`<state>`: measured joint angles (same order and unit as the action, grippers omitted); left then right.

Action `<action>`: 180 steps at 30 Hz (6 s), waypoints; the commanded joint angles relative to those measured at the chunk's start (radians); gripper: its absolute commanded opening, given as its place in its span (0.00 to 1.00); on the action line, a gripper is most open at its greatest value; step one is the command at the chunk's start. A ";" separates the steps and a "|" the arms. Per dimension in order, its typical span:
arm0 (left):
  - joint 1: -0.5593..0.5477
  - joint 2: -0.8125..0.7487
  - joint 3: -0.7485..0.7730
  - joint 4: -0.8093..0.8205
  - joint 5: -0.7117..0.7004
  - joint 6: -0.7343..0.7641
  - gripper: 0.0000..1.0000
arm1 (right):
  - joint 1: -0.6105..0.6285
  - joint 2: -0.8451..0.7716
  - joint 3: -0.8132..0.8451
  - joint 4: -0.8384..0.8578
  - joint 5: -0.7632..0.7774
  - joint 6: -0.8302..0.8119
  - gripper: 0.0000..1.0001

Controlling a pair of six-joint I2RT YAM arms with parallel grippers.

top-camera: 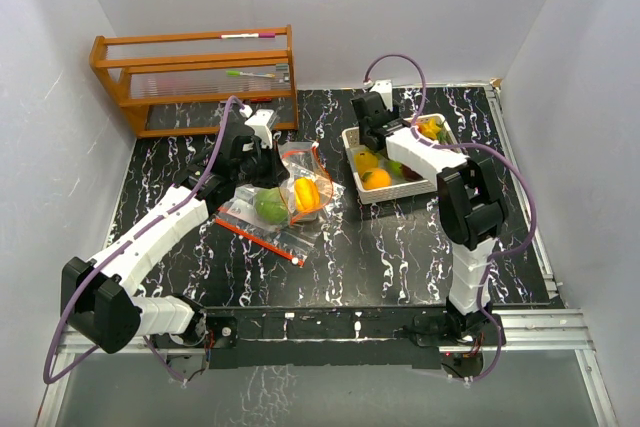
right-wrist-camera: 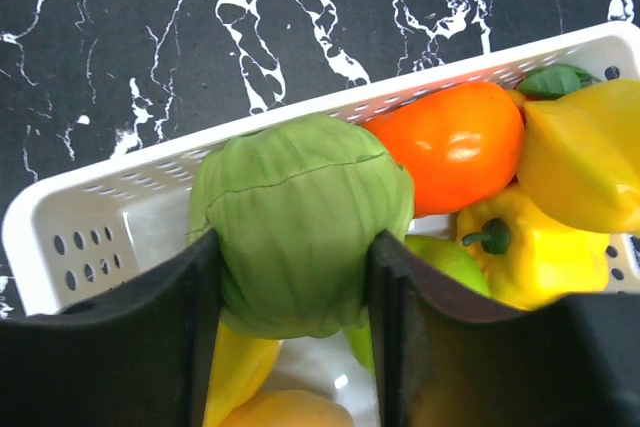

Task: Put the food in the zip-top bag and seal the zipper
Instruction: Pick up the fake vegetable from the bin, then place the fake vegetable in the zipper food storage bag, then pick up the fake fruit from the bin.

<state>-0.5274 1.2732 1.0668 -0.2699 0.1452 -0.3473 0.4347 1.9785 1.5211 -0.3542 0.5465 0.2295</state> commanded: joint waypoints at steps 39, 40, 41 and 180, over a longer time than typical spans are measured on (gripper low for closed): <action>0.000 0.001 0.041 -0.018 0.020 -0.001 0.00 | 0.024 -0.840 -0.516 0.464 -1.245 0.215 0.14; 0.000 0.001 0.042 -0.018 0.022 -0.002 0.00 | 0.033 -0.837 -0.524 0.482 -1.261 0.222 0.14; 0.001 0.001 0.042 -0.018 0.023 -0.004 0.00 | 0.041 -0.834 -0.534 0.503 -1.272 0.232 0.14; 0.003 0.031 0.107 -0.043 -0.031 0.060 0.00 | -0.296 -0.073 -0.129 0.261 -0.078 0.014 0.64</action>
<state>-0.5255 1.3052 1.1664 -0.3195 0.1257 -0.3027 0.1440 1.9022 1.3502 -0.1459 0.4339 0.2569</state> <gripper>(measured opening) 0.007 0.719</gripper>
